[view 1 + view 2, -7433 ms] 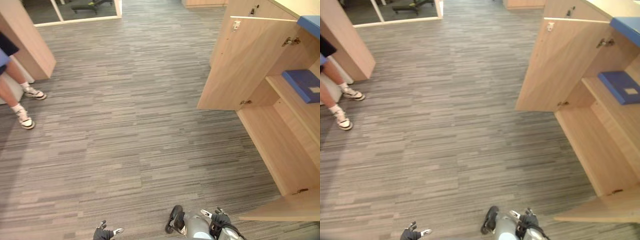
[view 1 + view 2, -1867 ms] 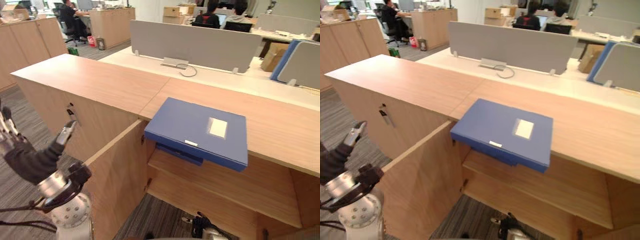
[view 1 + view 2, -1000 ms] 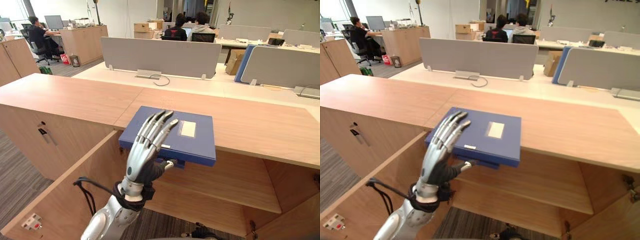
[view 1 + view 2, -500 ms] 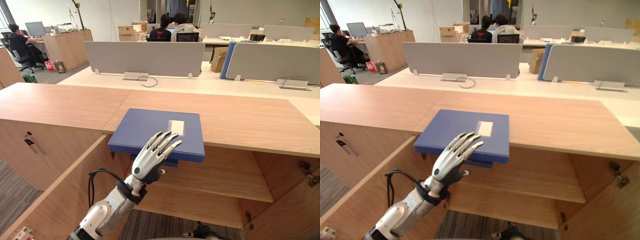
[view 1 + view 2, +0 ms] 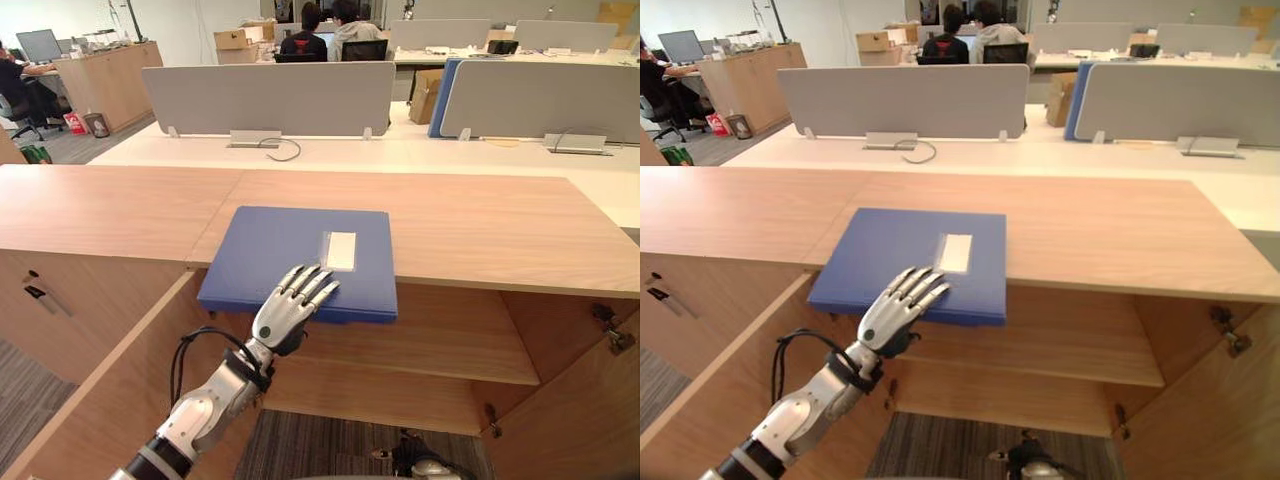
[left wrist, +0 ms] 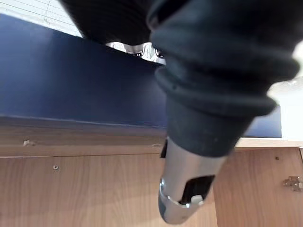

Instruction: Walk over to the cabinet, pick up the folder, carry it to the office cabinet, place the folder inside the office cabinet, then close the office cabinet door

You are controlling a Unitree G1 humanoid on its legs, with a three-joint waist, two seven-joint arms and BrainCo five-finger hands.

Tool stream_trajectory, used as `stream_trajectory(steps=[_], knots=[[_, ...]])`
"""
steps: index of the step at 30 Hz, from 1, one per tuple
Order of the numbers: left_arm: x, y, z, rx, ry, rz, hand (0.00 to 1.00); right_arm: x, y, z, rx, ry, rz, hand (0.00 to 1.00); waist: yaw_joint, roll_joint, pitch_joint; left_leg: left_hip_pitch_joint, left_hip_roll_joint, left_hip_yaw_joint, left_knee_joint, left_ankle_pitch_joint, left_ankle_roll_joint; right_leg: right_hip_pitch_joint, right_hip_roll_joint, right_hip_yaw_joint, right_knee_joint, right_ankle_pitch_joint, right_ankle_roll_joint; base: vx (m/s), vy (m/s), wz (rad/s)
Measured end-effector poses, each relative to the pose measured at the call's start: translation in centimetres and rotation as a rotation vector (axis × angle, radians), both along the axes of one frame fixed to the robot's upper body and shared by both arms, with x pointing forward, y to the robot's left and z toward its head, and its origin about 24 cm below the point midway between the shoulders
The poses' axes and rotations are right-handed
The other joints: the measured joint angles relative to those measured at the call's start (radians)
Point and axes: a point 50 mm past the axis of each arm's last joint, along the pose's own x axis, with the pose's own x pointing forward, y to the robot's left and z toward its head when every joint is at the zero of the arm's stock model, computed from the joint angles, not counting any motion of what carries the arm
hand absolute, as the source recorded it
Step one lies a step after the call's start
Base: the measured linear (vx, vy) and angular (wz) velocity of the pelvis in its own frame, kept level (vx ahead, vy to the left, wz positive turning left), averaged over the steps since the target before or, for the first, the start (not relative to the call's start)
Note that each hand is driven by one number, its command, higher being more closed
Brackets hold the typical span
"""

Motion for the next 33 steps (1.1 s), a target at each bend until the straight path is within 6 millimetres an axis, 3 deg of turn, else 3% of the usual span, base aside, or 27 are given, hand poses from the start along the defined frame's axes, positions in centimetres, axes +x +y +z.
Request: stream_trajectory(steps=[18, 19, 27, 33], knots=[[1.4, 1.0, -0.1, 0.015, -0.035, 0.061, 0.00, 0.3, -0.1, 0.1, -0.002, -0.007, 0.000, 0.00, -0.029, 0.002, 0.011, 0.012, 0.010, 0.025, -0.001, -0.011, -0.010, 0.000, 0.013, 0.033, -0.009, 0.005, -0.008, -0.01, 0.002, -0.05], [1.5, 1.0, -0.1, 0.019, -0.037, 0.062, 1.00, 0.3, 0.0, 0.1, -0.001, -0.007, 0.000, 0.00, -0.030, 0.002, 0.011, 0.012, 0.010, 0.025, -0.001, -0.011, -0.010, 0.000, 0.013, 0.033, -0.009, 0.005, -0.008, 0.00, 0.000, 0.00], [3.1, 1.6, 1.4, -0.013, -0.137, 0.154, 1.00, 0.4, -0.1, 0.1, -0.002, -0.010, 0.000, 0.00, -0.047, 0.002, 0.012, 0.012, 0.011, 0.027, -0.001, -0.011, -0.010, -0.001, 0.014, 0.036, -0.009, 0.006, -0.008, 0.00, 0.000, 0.00], [4.0, 2.7, 1.3, 0.016, -0.154, 0.215, 1.00, 0.4, -0.5, 0.2, -0.003, -0.012, -0.030, 0.00, -0.050, 0.002, 0.012, 0.013, 0.011, 0.035, -0.001, -0.014, -0.012, -0.003, 0.014, 0.045, -0.012, 0.006, -0.009, -0.01, 0.007, -0.05]])
